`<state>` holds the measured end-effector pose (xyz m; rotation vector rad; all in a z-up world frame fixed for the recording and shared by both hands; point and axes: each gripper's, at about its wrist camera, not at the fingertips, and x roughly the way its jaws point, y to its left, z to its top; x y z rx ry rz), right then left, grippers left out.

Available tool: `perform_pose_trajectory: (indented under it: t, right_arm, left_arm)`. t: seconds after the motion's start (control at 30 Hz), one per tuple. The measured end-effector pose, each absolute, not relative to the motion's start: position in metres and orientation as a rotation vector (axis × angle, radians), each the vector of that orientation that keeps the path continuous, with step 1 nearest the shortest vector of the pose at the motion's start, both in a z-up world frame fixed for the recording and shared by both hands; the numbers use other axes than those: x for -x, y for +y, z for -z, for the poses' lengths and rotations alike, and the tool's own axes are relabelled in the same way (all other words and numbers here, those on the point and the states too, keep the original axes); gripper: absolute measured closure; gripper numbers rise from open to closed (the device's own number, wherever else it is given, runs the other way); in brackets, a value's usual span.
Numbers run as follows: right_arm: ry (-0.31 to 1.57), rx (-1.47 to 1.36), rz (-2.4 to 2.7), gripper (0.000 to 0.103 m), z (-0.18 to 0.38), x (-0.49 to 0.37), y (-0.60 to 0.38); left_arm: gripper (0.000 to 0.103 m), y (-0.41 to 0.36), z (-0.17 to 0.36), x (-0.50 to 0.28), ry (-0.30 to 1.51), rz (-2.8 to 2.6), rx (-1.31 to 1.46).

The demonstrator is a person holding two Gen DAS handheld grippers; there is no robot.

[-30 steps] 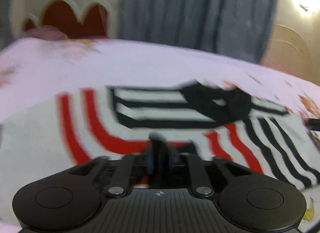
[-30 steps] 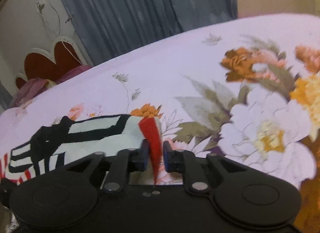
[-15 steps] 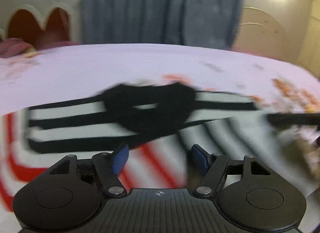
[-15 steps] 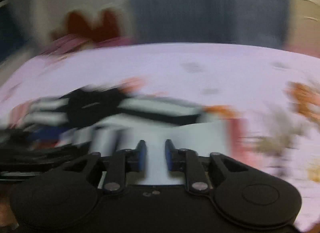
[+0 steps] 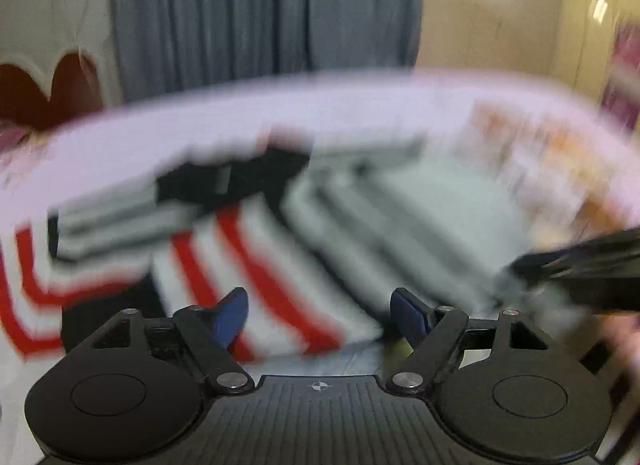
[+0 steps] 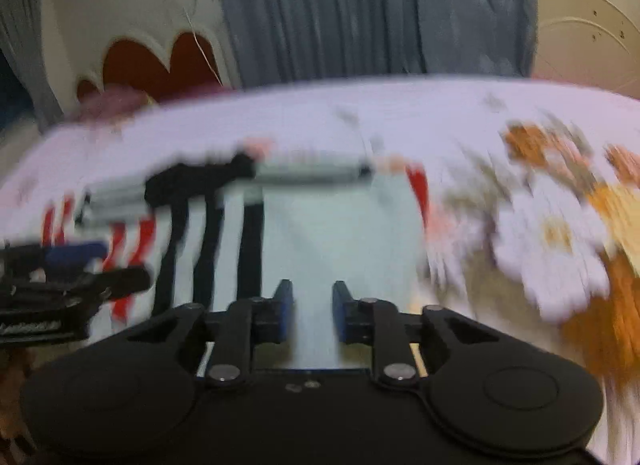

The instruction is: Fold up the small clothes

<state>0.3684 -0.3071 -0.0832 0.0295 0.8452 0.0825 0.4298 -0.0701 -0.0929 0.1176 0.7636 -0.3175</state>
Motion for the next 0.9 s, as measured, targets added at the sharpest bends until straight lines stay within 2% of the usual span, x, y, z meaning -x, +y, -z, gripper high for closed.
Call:
perform_pose_trajectory:
  t: [0.1,0.2,0.3,0.4,0.47,0.6,0.73,0.83,0.9]
  right_arm:
    - [0.814,-0.037,-0.069,0.084,0.082,-0.354,-0.311]
    - [0.761,-0.050,-0.092,0.076,0.063,-0.350,-0.307]
    - [0.827,0.009,-0.091,0.078,0.076,-0.356,-0.299]
    - [0.846,-0.004,-0.099,0.079,0.077,-0.363,-0.305]
    - [0.779,-0.004,-0.102,0.076,0.062,-0.367,-0.304]
    - [0.714,-0.001,-0.159,0.073,0.051,-0.408,-0.283]
    - [0.756,0.007,-0.180,0.077,0.070,-0.463,-0.261]
    - [0.787,0.047,0.001,0.068,0.078,-0.484,-0.288]
    - [0.813,-0.043,0.015,0.068,0.081,-0.486,-0.324]
  left_arm:
    - [0.021,-0.045,0.088,-0.428,0.759,0.302,-0.043]
    - [0.021,-0.041,0.078,-0.422,0.728,0.297,-0.001]
    - [0.021,-0.052,0.086,-0.428,0.800,0.296,-0.050]
    - [0.021,-0.056,0.081,-0.432,0.775,0.293,-0.057]
    - [0.021,-0.052,0.070,-0.435,0.711,0.291,-0.048]
    - [0.021,-0.055,0.066,-0.469,0.723,0.275,-0.016]
    - [0.022,-0.074,0.076,-0.503,0.801,0.286,-0.038]
    - [0.022,-0.056,0.089,-0.500,0.800,0.238,-0.078]
    - [0.022,-0.034,0.091,-0.490,0.791,0.175,-0.080]
